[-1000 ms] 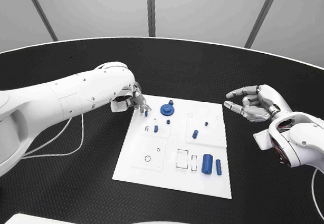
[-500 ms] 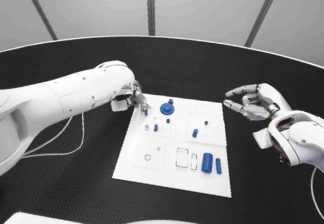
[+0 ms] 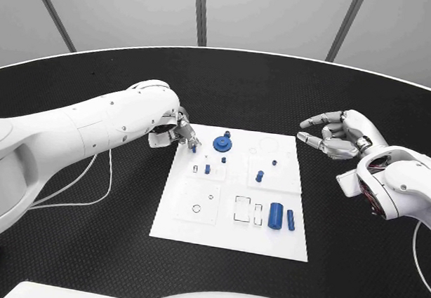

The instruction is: Assemble the parts on the task board

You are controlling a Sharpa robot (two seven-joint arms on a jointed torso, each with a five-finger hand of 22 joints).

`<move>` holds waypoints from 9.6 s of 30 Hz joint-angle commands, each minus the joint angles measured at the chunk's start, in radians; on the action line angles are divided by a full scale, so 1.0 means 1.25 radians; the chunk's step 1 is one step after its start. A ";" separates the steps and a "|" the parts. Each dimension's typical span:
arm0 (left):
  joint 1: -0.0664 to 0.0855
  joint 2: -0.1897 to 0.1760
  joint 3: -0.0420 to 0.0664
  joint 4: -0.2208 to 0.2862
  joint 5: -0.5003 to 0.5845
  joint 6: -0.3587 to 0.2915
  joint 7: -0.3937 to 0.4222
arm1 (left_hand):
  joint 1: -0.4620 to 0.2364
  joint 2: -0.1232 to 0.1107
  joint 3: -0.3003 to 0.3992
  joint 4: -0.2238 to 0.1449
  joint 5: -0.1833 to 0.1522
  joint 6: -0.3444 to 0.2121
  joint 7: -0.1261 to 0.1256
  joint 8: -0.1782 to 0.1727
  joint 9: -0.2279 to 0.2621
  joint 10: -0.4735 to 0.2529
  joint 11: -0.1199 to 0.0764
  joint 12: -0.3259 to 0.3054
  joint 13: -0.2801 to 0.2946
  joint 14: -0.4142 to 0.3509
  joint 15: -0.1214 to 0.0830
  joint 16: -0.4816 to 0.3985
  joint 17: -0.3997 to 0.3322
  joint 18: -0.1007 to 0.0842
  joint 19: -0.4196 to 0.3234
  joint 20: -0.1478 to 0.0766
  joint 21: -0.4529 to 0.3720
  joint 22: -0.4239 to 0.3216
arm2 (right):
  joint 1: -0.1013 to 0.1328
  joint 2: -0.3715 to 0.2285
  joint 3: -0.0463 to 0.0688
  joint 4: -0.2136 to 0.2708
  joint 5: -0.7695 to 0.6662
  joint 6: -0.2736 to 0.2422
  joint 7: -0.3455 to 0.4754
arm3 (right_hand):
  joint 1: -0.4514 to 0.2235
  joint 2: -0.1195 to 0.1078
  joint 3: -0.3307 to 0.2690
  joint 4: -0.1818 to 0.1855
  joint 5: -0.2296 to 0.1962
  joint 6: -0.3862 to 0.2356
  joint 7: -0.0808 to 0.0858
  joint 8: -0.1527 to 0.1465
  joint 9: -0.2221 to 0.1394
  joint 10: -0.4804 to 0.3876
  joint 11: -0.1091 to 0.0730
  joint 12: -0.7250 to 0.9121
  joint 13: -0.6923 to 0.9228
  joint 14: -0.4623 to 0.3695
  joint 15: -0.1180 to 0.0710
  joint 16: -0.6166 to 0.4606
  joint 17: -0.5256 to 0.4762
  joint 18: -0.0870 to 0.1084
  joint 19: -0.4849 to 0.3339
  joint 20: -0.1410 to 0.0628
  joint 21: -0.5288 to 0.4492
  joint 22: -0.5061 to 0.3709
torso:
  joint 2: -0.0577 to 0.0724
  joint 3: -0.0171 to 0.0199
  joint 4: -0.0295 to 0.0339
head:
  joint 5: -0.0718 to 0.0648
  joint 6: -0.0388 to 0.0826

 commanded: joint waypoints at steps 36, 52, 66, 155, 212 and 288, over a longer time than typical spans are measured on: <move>-0.005 0.008 0.000 -0.012 0.000 0.015 0.000 | 0.075 0.024 0.062 -0.027 -0.005 -0.006 -0.007 0.021 -0.005 0.005 -0.003 0.001 -0.005 0.065 -0.010 0.005 0.137 -0.003 0.006 -0.001 0.005 0.005 | 0.000 0.006 0.000 -0.004 0.000 0.003 0.001 | -0.004 -0.006 0.003 0.002 0.005 -0.004 0.002 0.005 -0.001 0.005 -0.001 0.002 0.072 0.045 -0.005 -0.004 0.047 0.007 0.002 -0.005 -0.003 0.042 | 0.000 0.0007 -0.0002 | -0.003 -0.007; -0.008 0.001 0.000 -0.010 0.023 0.005 0.011 | 0.102 0.029 0.272 -0.146 0.004 -0.037 0.007 0.063 0.011 0.003 0.006 -0.010 -0.021 0.065 -0.002 0.005 0.137 -0.003 0.004 0.006 0.007 0.009 | 0.000 0.005 0.000 -0.005 0.000 0.003 0.001 | -0.004 -0.006 0.004 0.001 0.005 -0.004 0.002 0.006 -0.001 0.007 -0.001 0.004 0.074 0.045 -0.005 -0.004 0.049 0.006 0.003 -0.005 -0.002 0.043 | -0.001 0.0000 0.0009 | -0.001 -0.009; -0.007 -0.049 0.000 0.054 0.131 0.006 0.004 | 0.068 0.026 0.316 -0.175 0.005 -0.034 0.004 0.091 0.025 0.019 0.005 0.008 -0.004 0.065 -0.003 0.005 0.137 -0.003 0.003 0.006 0.008 0.009 | 0.000 0.003 0.000 -0.008 0.000 0.006 -0.002 | -0.004 -0.006 0.004 0.001 0.005 -0.004 0.002 0.006 -0.001 0.007 -0.001 0.004 0.074 0.045 -0.005 -0.004 0.049 0.006 0.003 -0.005 -0.002 0.043 | -0.006 0.0006 0.0026 | 0.003 -0.009; -0.048 -0.162 -0.017 0.290 -0.046 -0.077 0.065 | -0.010 -0.019 0.364 -0.239 0.202 -0.015 -0.017 0.165 0.043 0.084 -0.017 0.067 0.055 0.066 -0.022 0.006 0.139 -0.005 0.010 -0.012 0.014 0.020 | 0.000 0.010 0.000 -0.020 0.000 0.009 0.001 | -0.003 -0.007 0.006 0.000 0.007 -0.004 0.002 0.007 -0.002 0.008 -0.002 0.004 0.075 0.045 -0.006 -0.004 0.049 0.006 0.003 -0.005 -0.002 0.043 | -0.014 0.0005 0.0062 | 0.009 -0.032; -0.048 -0.138 -0.017 0.269 -0.046 -0.032 0.041 | -0.010 -0.024 0.363 -0.246 0.209 -0.010 -0.019 0.167 0.041 0.090 -0.018 0.073 0.062 0.066 -0.022 0.006 0.139 -0.005 0.011 -0.013 0.015 0.021 | 0.000 0.007 0.000 -0.015 0.000 0.008 0.000 | -0.003 -0.007 0.006 0.000 0.007 -0.004 0.002 0.007 -0.002 0.008 -0.002 0.004 0.075 0.045 -0.006 -0.004 0.049 0.006 0.003 -0.005 -0.002 0.043 | -0.014 0.0005 0.0056 | 0.004 -0.037; -0.048 -0.129 -0.017 0.238 0.022 -0.121 0.007 | -0.103 -0.060 0.040 -0.042 0.182 0.013 -0.035 0.152 -0.015 0.085 -0.029 0.055 0.029 0.066 -0.032 0.006 0.139 -0.004 0.009 -0.020 0.001 0.012 | 0.000 0.008 0.000 -0.016 0.000 0.007 -0.001 | -0.004 -0.009 0.010 -0.002 0.010 -0.006 0.002 0.009 -0.003 0.006 -0.002 0.002 0.072 0.045 -0.006 -0.006 0.047 0.007 0.003 -0.006 -0.007 0.041 | -0.015 -0.0002 0.0074 | -0.003 -0.034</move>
